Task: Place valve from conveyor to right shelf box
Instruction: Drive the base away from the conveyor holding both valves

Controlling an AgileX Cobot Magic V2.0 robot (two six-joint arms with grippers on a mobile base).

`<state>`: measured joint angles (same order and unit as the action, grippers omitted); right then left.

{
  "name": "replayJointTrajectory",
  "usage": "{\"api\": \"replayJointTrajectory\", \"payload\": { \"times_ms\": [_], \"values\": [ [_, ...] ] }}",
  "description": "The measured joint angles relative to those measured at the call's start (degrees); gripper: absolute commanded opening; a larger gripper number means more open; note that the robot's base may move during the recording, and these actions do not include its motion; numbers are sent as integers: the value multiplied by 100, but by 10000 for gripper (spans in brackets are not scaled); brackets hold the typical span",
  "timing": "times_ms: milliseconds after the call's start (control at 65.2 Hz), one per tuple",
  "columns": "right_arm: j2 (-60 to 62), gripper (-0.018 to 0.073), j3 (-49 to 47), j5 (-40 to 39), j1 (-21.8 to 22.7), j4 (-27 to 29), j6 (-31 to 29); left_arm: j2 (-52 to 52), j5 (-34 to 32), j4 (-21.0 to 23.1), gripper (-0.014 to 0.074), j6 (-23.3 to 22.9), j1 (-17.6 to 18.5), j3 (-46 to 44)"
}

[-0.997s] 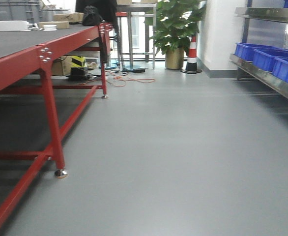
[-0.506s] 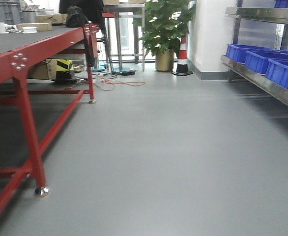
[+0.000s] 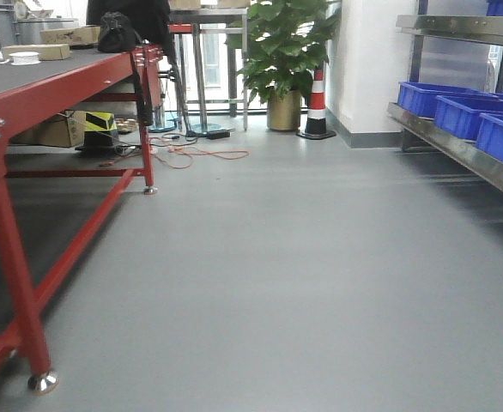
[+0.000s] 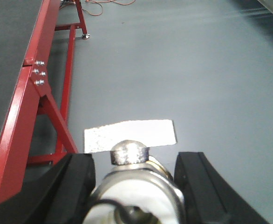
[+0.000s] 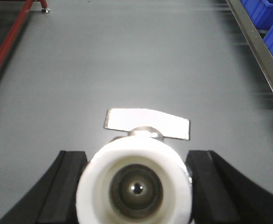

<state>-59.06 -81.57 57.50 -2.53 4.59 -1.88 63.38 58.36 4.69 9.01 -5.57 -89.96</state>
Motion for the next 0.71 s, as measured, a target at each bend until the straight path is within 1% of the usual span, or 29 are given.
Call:
{"api": "replayJointTrajectory", "payload": {
  "times_ms": [706],
  "values": [
    [0, -153, 0, -14, 0, 11, 0, 0, 0, -10, -111, 0, 0, 0]
  ]
}}
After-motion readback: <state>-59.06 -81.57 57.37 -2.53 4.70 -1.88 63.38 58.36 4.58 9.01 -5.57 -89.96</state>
